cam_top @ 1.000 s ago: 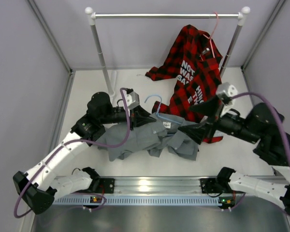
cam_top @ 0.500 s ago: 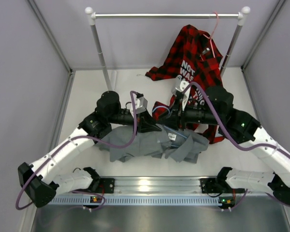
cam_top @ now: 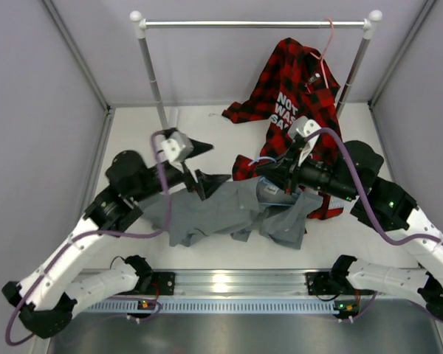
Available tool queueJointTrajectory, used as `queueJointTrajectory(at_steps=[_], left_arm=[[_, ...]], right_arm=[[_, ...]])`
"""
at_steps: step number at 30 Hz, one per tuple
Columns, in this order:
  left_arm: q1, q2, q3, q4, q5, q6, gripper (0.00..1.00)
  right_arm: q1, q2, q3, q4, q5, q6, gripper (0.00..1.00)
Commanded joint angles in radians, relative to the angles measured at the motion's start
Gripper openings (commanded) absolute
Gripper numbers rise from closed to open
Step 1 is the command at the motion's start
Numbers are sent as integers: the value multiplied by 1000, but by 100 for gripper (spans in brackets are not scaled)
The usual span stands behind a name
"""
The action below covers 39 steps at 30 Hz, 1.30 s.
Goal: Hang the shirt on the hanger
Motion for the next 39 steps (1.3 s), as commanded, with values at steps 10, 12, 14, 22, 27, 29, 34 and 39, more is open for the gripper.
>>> queueJointTrajectory(at_steps=[10, 12, 14, 22, 27, 29, 34, 39], left_arm=[[2, -538, -443, -5, -715, -356, 98], [2, -538, -454, -5, -681, -352, 98], [2, -533, -474, 5, -655, -346, 97], [2, -544, -483, 40, -673, -362, 98], [2, -544, -382, -155, -1007, -447, 98], [2, -585, -391, -179, -1014, -441, 98], [2, -662, -466, -97, -707, -360, 98], [2, -572, -500, -75, -618, -314, 98]], right_arm=[[-8, 22, 220, -39, 208, 30, 0], [-9, 32, 258, -63, 203, 30, 0], [-8, 42, 277, -71, 198, 28, 0], [-8, 87, 315, -115, 284, -1, 0], [-8, 105, 297, -112, 440, 8, 0], [-8, 116, 304, -111, 470, 16, 0], [-8, 148, 332, -111, 456, 18, 0], [-8, 150, 353, -111, 428, 27, 0]])
